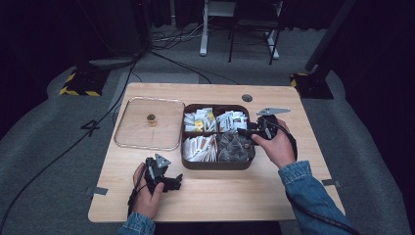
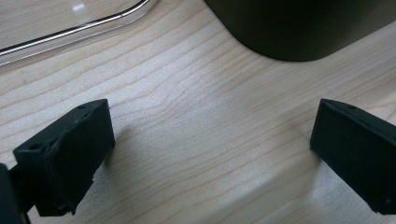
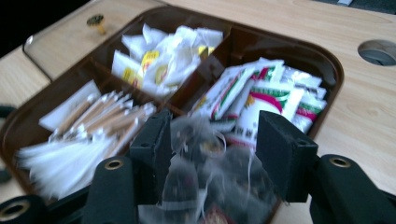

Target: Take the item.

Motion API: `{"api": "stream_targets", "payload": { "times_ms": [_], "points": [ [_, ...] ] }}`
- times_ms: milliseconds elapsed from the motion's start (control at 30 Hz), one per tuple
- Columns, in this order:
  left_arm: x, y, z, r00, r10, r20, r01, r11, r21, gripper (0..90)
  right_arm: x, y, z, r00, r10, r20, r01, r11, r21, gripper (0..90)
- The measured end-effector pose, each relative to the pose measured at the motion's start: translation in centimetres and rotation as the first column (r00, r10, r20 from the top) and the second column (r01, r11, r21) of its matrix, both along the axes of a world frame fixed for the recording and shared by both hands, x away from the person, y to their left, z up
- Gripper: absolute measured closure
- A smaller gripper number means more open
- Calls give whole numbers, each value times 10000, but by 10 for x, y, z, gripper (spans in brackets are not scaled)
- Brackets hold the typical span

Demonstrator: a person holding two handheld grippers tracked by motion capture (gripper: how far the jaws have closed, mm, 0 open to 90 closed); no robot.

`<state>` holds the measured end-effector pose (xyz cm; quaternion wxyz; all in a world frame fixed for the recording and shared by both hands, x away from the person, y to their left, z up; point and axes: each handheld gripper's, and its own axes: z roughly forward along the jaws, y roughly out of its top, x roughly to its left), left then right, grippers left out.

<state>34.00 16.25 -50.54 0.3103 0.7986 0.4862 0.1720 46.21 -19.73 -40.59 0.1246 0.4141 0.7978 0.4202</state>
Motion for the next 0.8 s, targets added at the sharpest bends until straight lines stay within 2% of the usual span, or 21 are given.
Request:
{"api": "stream_targets", "payload": {
  "times_ms": [167, 300, 467, 567, 700, 800],
  "points": [
    [1, 0, 0, 10000, -67, -8, 67, 10000, 11, 1, 21, 14, -5, 9989, -470, -61, 472, 9984, 300, 475],
    [1, 1, 0, 9999, -111, 18, 111, 9999, 6, 0, 36, 24, -15, 9969, -746, -262, 751, 9970, 166, 485],
    [3, 1, 0, 9998, -176, 48, 176, 9998, 36, 0, 43, 29, -19, 9946, -965, -372, 973, 9951, 195, 461],
    [3, 1, 0, 9999, -158, 36, 158, 9999, 15, 0, 47, 31, -22, 9920, -1126, -562, 1136, 9934, 149, 458],
    [3, 1, 0, 9998, -178, 52, 178, 9998, 34, 0, 50, 36, -27, 9900, -1152, -814, 1143, 9933, -161, 478],
    [4, 1, 0, 9998, -179, 60, 179, 9998, 48, 0, 52, 37, -29, 9870, -1252, -1004, 1248, 9921, -108, 480]
  ]
}}
